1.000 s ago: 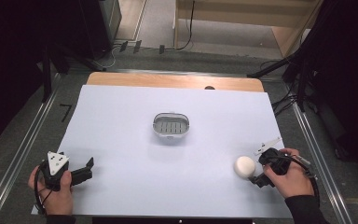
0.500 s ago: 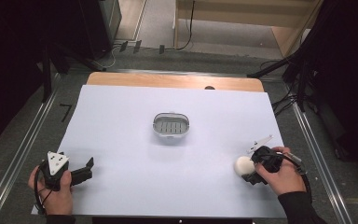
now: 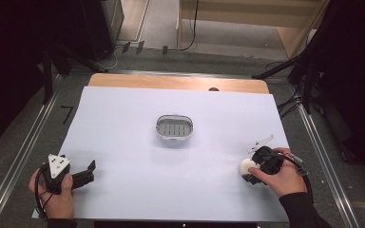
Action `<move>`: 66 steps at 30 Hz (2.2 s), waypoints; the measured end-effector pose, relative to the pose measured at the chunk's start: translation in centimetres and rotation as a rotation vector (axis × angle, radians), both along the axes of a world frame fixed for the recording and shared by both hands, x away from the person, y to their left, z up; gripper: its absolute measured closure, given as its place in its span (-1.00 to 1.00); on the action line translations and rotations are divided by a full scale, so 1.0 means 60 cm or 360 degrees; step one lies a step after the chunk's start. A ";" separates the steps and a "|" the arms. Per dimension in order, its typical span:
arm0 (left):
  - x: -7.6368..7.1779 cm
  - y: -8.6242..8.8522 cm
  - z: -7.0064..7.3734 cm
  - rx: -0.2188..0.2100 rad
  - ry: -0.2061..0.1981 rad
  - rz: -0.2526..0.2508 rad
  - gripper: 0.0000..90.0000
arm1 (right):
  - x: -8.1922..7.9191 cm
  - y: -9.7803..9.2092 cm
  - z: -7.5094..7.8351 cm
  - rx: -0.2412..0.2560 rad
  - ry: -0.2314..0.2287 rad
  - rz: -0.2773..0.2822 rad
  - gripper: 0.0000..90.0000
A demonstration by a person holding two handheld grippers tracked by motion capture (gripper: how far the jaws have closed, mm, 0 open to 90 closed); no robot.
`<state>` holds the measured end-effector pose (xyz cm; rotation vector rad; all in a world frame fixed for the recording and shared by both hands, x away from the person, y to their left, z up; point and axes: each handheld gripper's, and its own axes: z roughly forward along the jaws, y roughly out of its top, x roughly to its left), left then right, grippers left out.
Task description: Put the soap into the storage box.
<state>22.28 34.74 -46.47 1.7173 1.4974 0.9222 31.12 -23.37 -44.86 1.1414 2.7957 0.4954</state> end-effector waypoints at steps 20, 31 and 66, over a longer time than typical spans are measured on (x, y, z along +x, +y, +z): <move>0.000 0.000 0.000 0.0000 0.0000 0.0000 -1.00 | 0.007 0.012 -0.002 -0.0012 0.0000 0.0006 -0.44; 0.000 0.000 0.000 -0.0001 0.0000 0.0000 -1.00 | 0.012 0.021 0.007 0.0009 -0.0030 0.0003 -0.44; 0.000 0.003 0.000 -0.0026 0.0002 -0.0015 -1.00 | 0.065 0.099 0.045 0.0147 -0.0062 0.0096 -0.43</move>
